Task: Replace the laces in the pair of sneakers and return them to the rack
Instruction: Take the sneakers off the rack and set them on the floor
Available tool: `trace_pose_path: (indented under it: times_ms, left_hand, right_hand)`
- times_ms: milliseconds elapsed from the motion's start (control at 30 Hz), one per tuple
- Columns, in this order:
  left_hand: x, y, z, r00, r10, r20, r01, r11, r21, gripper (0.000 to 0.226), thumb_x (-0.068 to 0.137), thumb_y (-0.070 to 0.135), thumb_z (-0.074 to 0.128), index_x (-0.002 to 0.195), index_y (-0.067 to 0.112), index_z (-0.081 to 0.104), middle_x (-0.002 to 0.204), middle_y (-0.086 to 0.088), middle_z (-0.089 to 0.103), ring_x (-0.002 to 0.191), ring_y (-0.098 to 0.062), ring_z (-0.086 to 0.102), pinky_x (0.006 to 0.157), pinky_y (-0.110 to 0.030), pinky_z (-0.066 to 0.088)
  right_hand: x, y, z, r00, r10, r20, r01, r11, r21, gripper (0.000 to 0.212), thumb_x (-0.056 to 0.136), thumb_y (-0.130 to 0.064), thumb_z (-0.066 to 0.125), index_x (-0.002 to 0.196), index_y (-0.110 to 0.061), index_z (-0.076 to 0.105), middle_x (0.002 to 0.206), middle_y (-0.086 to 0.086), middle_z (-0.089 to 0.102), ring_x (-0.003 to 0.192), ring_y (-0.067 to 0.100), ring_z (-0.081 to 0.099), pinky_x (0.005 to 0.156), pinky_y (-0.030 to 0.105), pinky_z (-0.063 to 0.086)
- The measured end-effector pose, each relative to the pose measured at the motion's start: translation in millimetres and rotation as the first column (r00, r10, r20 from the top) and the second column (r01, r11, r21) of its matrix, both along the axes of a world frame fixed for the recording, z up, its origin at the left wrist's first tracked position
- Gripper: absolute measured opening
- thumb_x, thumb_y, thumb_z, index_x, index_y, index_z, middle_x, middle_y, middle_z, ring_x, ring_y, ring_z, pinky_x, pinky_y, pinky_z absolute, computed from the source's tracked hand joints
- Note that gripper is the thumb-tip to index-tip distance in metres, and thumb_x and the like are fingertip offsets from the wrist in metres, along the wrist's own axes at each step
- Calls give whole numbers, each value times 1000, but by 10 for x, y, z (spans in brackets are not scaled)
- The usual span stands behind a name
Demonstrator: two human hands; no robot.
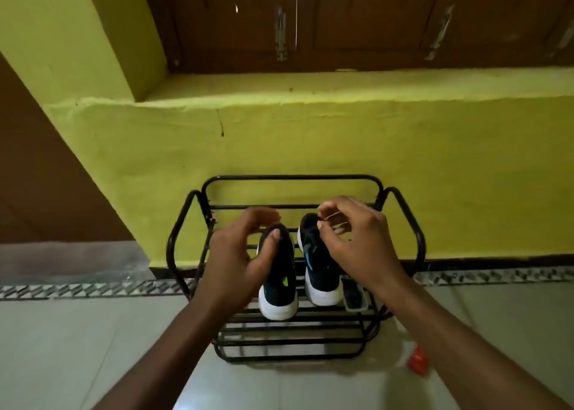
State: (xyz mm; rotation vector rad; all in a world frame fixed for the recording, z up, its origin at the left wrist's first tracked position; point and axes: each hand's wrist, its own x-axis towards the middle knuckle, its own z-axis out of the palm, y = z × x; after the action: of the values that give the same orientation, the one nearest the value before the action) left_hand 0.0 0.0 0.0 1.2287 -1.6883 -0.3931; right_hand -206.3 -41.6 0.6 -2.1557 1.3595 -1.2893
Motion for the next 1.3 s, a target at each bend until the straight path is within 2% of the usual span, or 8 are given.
trace_pose_path:
  times_ms: [233,333,433,633,833,967,1167,1300]
  left_hand:
    - [-16,-239,-1572,929,-108,355,67,990,125,47,93,42,58,137,29,48,127,7,62,116,-8,57,97,-35,53]
    - [-8,-262,-1995,791,-74,608,30,996,83,53,96,48,54,145,32,40,136,8,55,123,-11,48,106,-28,41]
    - [0,-298,-2167,696,-9,718,14,1000,-1,56,99,46,52,150,27,35,142,7,52,131,-13,45,114,-27,27]
    - [-49,-180,-2007,711,-46,701,1,998,65,40,97,29,62,135,19,51,127,0,62,111,-15,57,95,-28,49]
    - [-19,487,-1796,696,-54,716,-9,996,84,44,99,28,60,138,14,44,122,-6,61,103,-18,58,88,-32,51]
    - [-28,1053,-1687,713,-67,698,13,997,82,46,96,30,64,136,16,45,121,-4,60,101,-17,57,86,-35,53]
    - [-33,1800,-1655,761,-132,635,72,990,120,44,95,28,65,134,20,46,122,-2,60,106,-16,58,89,-38,54]
    - [-30,2183,-1816,813,-147,564,132,989,68,38,95,26,65,129,20,50,117,0,59,104,-15,57,88,-39,53]
  right_hand:
    - [-147,-204,-1401,914,-12,-405,47,996,77,36,93,-32,65,126,-18,60,117,0,60,106,18,59,88,37,54]
    - [-218,-234,-1775,851,-11,-526,76,992,101,46,93,-41,64,133,-20,56,123,-1,59,114,19,55,95,38,49]
    - [-260,-274,-1949,821,23,-571,48,993,109,49,89,-37,69,132,-22,52,119,-1,57,113,19,54,97,37,46]
    - [-234,-57,-1800,829,52,-557,61,981,183,40,75,-14,83,98,-19,50,101,1,55,98,23,54,78,39,51]
    - [-293,710,-1595,811,72,-581,40,983,178,41,78,-22,83,105,-20,52,109,2,58,105,23,54,85,41,50]
    - [-319,1256,-1481,850,98,-517,0,983,186,39,77,-24,83,101,-28,53,105,-5,58,103,17,54,78,33,46]
    - [-326,2078,-1362,849,168,-501,-71,976,207,42,75,-28,86,104,-25,56,101,-7,58,96,15,57,78,42,56]
    - [-388,2414,-1536,853,202,-481,-124,974,189,42,76,-27,86,107,-21,59,98,-7,59,91,12,56,68,28,47]
